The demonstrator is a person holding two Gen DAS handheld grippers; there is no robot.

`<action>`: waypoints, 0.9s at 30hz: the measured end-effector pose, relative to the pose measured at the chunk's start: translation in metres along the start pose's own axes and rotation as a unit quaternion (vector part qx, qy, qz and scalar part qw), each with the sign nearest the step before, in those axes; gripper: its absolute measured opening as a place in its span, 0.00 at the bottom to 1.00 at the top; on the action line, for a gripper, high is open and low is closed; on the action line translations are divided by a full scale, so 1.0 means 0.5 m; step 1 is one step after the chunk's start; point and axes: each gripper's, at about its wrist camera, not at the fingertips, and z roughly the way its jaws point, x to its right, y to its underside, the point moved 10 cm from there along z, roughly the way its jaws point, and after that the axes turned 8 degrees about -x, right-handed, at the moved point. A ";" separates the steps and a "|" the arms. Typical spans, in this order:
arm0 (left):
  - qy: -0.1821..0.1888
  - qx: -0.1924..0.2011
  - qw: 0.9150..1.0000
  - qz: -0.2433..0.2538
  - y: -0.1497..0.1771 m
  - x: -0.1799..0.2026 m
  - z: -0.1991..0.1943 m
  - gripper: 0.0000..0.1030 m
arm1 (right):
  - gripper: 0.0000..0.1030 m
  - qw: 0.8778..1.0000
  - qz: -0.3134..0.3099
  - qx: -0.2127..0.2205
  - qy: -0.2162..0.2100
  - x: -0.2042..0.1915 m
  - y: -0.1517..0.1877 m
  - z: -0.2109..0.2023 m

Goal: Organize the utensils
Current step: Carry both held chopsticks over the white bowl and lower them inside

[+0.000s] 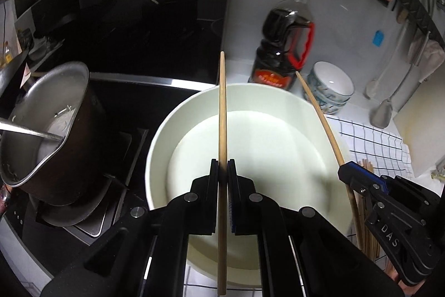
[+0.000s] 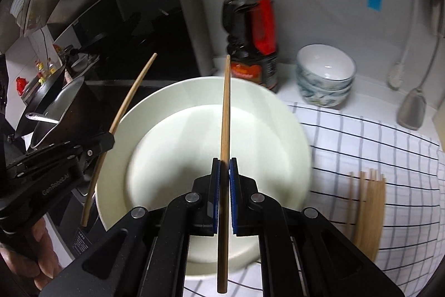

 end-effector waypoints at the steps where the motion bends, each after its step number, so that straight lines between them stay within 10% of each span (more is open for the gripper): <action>1: 0.001 -0.002 1.000 0.001 0.000 -0.004 0.005 0.07 | 0.06 1.000 -0.002 -0.003 -0.001 -0.010 -0.003 0.010; 27: 0.024 -0.091 0.994 0.048 0.047 0.033 0.150 0.07 | 0.06 0.995 0.053 -0.086 -0.001 0.006 0.030 0.137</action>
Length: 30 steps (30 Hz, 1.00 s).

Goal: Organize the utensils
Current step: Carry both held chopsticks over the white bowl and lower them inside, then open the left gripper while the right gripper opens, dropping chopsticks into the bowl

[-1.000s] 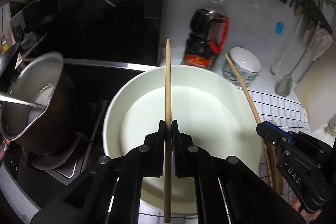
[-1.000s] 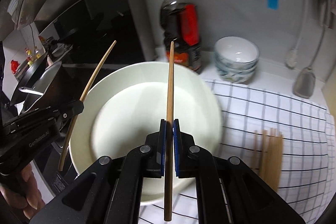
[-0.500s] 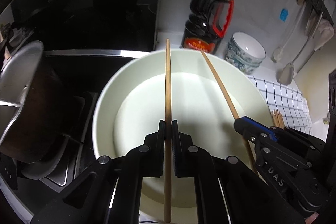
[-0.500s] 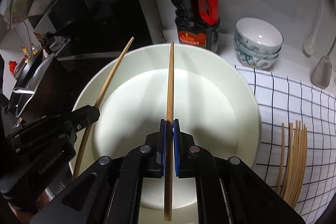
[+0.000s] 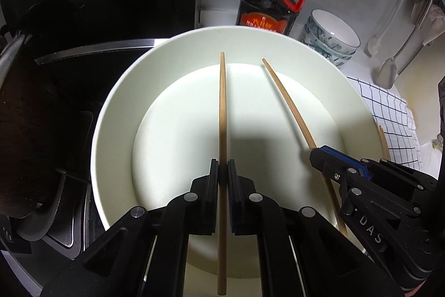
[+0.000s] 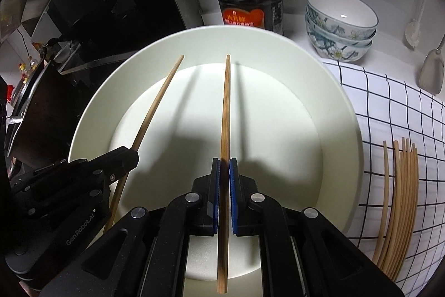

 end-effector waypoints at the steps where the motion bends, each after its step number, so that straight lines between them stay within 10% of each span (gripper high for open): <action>1: -0.001 -0.003 1.000 0.000 0.001 -0.001 0.004 0.07 | 0.06 1.000 0.001 -0.002 0.000 0.001 -0.001 0.002; 16: -0.013 -0.021 1.000 -0.010 0.005 -0.018 0.035 0.09 | 0.06 1.000 -0.001 -0.015 0.012 0.021 0.009 0.032; 21: -0.025 0.000 1.000 -0.016 -0.002 -0.029 0.012 0.51 | 0.06 1.000 -0.001 -0.006 0.015 0.021 0.004 0.024; 30: -0.037 0.018 0.999 -0.029 -0.005 -0.046 -0.031 0.61 | 0.11 1.000 0.003 0.013 0.012 0.027 0.008 -0.015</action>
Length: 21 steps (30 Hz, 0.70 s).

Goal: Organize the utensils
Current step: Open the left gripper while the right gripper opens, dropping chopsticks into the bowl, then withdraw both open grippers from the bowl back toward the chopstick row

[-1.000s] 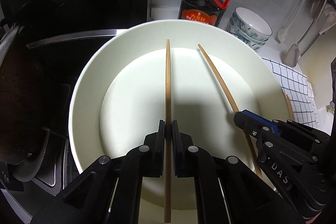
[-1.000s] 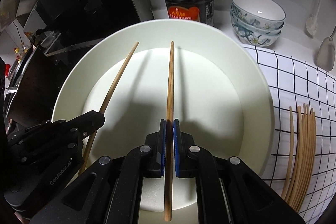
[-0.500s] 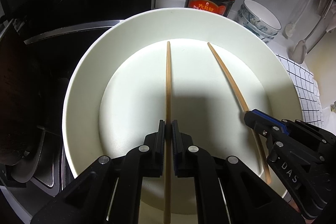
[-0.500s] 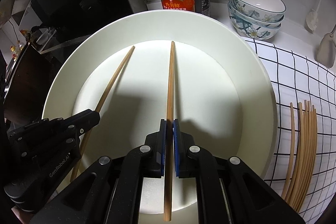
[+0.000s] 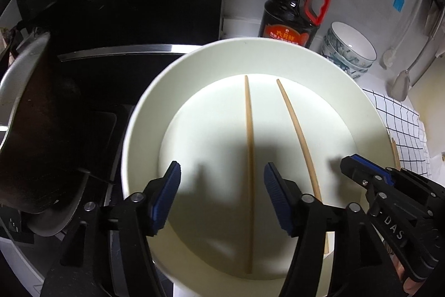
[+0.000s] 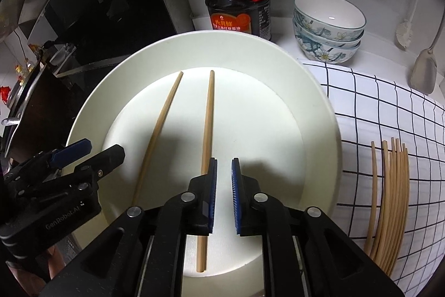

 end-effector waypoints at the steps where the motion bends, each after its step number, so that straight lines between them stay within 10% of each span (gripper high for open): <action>1: -0.001 0.001 1.000 0.000 0.000 -0.001 -0.004 0.62 | 0.13 1.000 0.000 0.002 -0.001 0.000 0.001 -0.005; 21: -0.011 0.027 0.999 -0.020 0.016 0.009 -0.070 0.87 | 0.41 1.000 0.003 0.020 0.001 0.011 0.027 -0.073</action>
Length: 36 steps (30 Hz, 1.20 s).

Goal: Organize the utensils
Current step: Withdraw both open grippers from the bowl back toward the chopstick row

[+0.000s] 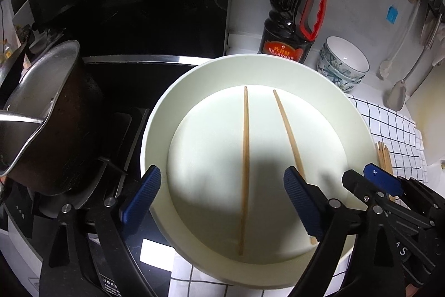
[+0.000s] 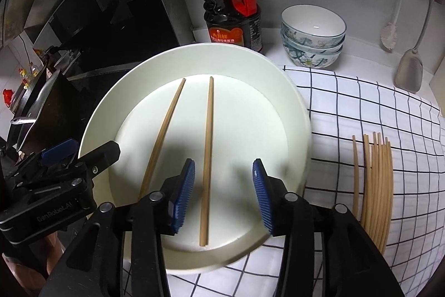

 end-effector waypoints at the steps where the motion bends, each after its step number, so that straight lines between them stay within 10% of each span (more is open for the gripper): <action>1: 0.000 0.001 1.000 -0.001 0.000 0.002 -0.002 0.87 | 0.42 1.000 0.000 0.001 0.000 0.001 0.002 -0.003; 36: 0.032 0.003 0.998 0.057 0.106 0.267 -0.067 0.92 | 0.49 0.997 0.073 0.023 0.021 0.243 0.155 -0.144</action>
